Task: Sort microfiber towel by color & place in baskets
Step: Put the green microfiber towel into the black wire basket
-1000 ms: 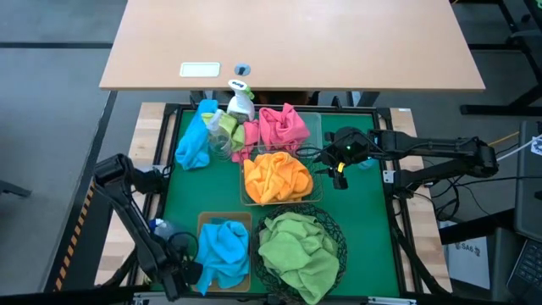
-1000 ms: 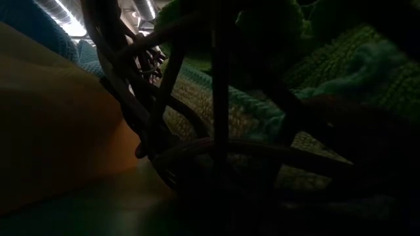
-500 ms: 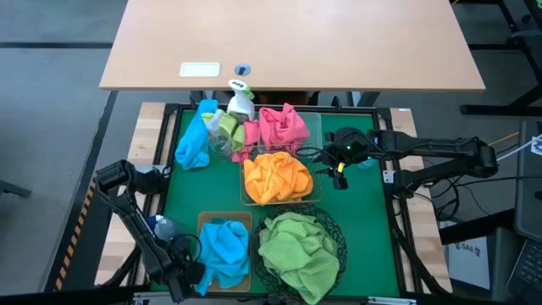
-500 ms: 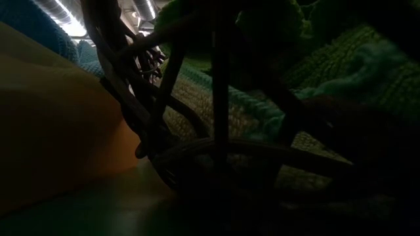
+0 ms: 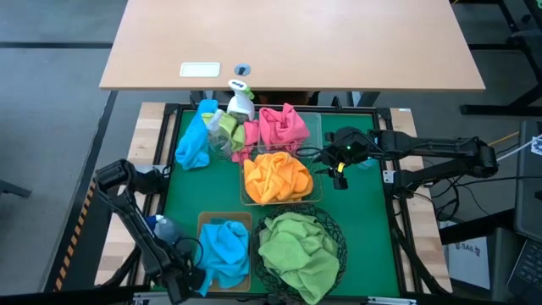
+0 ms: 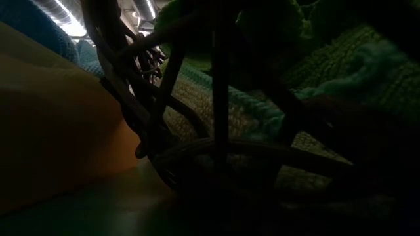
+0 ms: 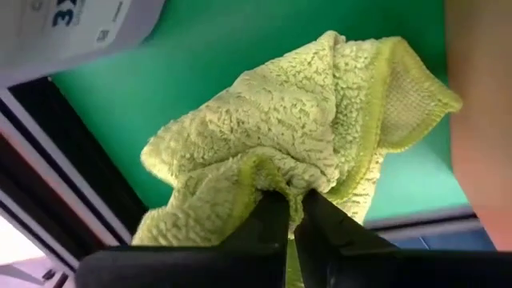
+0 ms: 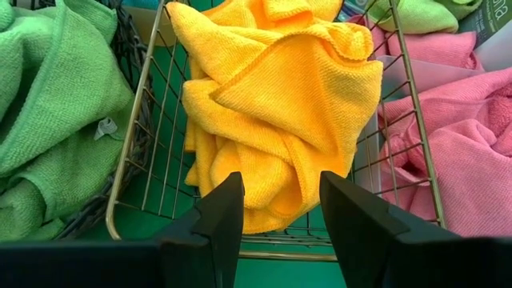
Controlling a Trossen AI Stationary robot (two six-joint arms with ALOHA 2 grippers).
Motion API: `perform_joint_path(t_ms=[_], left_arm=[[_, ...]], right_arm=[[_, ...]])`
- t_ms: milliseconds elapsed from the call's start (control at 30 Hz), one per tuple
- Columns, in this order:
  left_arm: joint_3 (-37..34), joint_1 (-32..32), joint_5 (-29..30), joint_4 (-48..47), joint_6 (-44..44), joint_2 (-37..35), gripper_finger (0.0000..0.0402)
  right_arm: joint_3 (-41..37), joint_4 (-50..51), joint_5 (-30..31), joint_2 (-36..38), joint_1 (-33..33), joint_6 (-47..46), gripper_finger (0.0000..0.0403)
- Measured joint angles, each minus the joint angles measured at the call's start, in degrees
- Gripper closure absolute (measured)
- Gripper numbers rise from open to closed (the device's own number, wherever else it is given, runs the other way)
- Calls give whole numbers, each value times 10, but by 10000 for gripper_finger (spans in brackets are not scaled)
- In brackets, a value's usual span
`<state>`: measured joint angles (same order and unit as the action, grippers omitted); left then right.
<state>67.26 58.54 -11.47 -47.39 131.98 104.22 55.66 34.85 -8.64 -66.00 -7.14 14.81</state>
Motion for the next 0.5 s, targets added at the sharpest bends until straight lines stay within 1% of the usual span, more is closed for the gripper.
perform_joint_path(t_ms=[100,233,433,500], left_arm=[[0,0,0,0,-1,-16,391],[0,0,0,0,-6,-43,397],[0,0,3,1,-6,-107,396],[1,0,12,5,-7,-132,396]], right_arm=[[0,0,0,0,0,0,240],[0,0,0,0,0,0,239],[0,0,0,0,0,0,240],[0,0,0,0,0,0,239]])
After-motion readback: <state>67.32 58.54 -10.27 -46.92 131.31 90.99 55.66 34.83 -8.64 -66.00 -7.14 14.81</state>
